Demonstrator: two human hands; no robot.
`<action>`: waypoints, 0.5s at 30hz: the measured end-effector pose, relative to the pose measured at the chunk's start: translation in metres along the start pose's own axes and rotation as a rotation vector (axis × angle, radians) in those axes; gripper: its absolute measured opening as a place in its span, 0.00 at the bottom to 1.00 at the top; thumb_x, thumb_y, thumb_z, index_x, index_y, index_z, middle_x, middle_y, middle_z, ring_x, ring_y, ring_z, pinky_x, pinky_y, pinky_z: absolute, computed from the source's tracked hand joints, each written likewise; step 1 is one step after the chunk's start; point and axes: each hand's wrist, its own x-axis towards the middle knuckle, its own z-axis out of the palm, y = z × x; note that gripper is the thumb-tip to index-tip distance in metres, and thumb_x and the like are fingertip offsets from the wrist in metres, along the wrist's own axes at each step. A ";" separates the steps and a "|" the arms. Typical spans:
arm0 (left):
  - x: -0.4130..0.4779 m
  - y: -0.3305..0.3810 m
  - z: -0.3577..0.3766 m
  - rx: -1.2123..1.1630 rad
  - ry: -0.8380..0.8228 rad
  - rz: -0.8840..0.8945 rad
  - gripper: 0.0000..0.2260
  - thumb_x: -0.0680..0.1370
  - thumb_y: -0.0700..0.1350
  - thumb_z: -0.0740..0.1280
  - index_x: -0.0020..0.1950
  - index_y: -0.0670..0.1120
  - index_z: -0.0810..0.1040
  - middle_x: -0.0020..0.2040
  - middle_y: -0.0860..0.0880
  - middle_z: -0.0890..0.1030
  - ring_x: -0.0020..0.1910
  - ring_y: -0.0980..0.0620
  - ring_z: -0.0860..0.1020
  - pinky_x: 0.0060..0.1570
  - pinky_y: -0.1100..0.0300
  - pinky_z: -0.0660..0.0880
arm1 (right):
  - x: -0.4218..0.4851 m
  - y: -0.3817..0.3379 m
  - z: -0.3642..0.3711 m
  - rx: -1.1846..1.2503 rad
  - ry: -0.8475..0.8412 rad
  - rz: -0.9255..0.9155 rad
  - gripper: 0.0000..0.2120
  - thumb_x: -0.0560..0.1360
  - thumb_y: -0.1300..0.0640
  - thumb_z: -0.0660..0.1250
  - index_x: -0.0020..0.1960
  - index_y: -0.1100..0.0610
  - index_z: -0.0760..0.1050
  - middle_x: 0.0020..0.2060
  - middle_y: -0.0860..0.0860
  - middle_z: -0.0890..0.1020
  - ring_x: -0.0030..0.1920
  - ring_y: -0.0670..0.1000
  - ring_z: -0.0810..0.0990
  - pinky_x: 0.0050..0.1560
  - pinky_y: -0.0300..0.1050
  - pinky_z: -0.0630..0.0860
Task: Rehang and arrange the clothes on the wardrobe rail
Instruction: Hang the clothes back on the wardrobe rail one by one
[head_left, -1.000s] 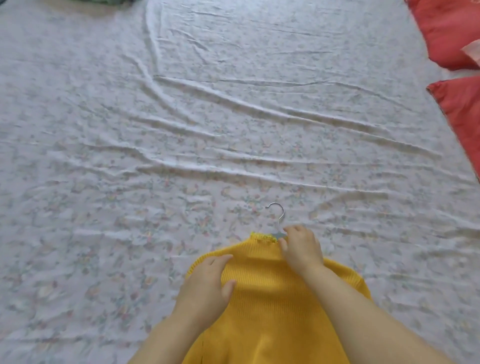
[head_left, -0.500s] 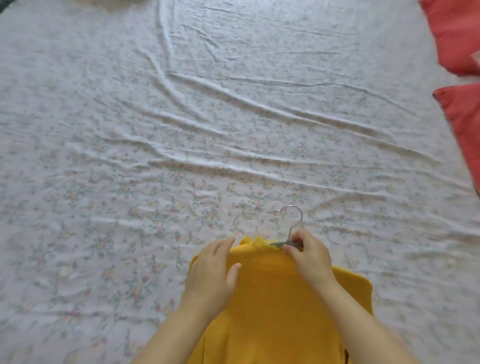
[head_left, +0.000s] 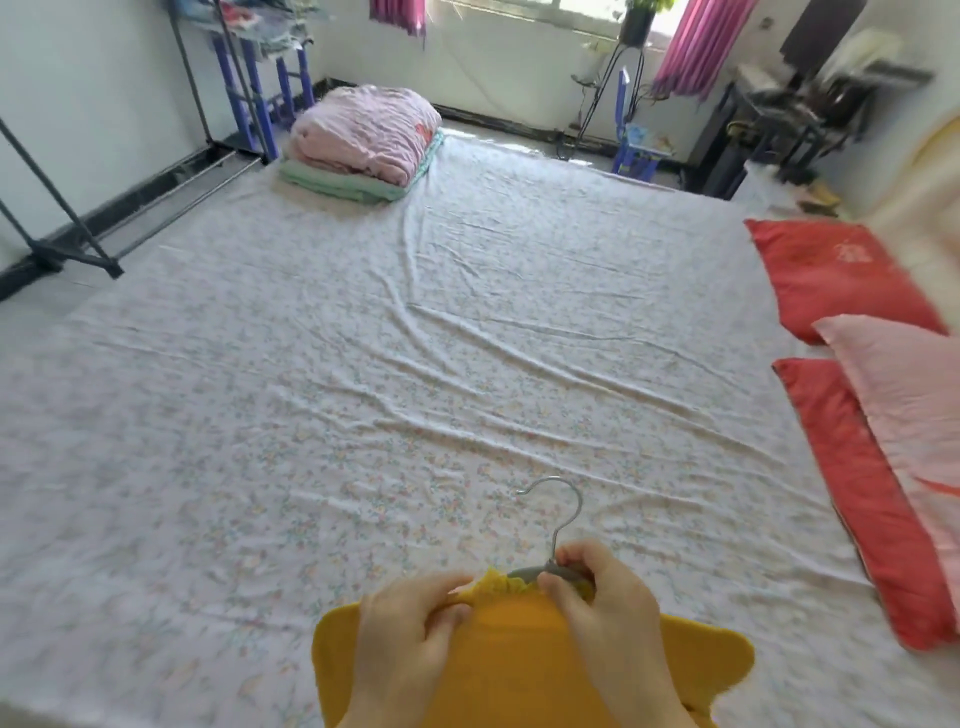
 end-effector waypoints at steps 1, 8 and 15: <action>-0.008 0.007 -0.014 -0.030 0.046 -0.027 0.14 0.64 0.57 0.66 0.44 0.75 0.74 0.38 0.75 0.77 0.42 0.64 0.78 0.46 0.59 0.74 | -0.007 -0.009 -0.002 -0.028 -0.013 -0.072 0.13 0.72 0.58 0.70 0.41 0.41 0.71 0.40 0.39 0.78 0.43 0.38 0.76 0.42 0.26 0.68; -0.071 0.034 -0.110 -0.154 0.312 -0.034 0.24 0.69 0.39 0.74 0.38 0.73 0.77 0.39 0.68 0.81 0.39 0.61 0.80 0.39 0.66 0.76 | -0.043 -0.078 -0.012 -0.252 0.069 -0.719 0.16 0.74 0.48 0.59 0.62 0.43 0.70 0.40 0.40 0.75 0.41 0.41 0.72 0.38 0.26 0.69; -0.164 0.054 -0.206 -0.023 0.621 -0.035 0.10 0.71 0.50 0.72 0.42 0.67 0.76 0.40 0.71 0.79 0.44 0.67 0.77 0.50 0.68 0.72 | -0.086 -0.178 0.008 -0.128 -0.010 -1.063 0.17 0.75 0.48 0.57 0.64 0.41 0.68 0.40 0.42 0.77 0.33 0.41 0.76 0.28 0.35 0.72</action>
